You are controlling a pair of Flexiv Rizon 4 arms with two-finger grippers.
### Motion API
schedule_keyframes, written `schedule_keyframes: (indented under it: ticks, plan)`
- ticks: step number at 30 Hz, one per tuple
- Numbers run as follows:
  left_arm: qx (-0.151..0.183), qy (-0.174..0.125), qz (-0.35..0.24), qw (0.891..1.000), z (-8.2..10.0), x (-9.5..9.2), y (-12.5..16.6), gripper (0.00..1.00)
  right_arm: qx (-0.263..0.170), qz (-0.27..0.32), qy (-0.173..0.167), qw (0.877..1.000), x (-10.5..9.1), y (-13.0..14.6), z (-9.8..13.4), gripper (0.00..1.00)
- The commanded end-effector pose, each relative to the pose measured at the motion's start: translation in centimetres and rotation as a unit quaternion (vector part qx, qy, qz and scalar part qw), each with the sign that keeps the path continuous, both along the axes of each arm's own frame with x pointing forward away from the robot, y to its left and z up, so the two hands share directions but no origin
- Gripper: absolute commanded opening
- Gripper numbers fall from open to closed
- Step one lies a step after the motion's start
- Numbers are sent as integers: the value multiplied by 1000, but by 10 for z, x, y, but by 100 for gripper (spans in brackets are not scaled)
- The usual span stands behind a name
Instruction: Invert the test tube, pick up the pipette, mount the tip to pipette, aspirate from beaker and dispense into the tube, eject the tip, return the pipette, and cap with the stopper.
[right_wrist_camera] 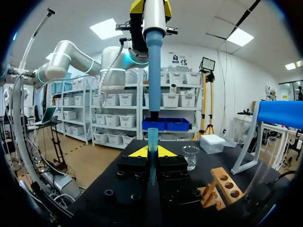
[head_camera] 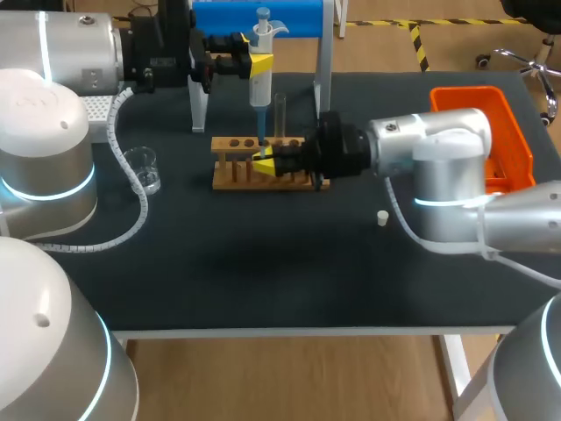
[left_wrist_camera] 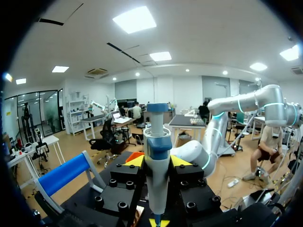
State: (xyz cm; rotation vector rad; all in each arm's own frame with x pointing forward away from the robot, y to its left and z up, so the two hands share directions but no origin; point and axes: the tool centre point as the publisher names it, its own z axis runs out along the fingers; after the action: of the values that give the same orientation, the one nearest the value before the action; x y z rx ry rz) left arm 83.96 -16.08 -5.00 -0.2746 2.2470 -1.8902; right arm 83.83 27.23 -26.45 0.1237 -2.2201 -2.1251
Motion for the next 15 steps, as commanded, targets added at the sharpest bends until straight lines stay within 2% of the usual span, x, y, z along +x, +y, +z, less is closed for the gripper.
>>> schedule_keyframes:
  ticks: [1, 15]
  plan:
    - [0, 0, -1, 1000, 0, 0, 0, 0, 0, -2, 1, 1000, 2, 5, 0, 0]
    - [0, 0, -1, 1000, 0, 0, 0, 0, 7, -9, -1, 1000, 7, 5, 8, 0]
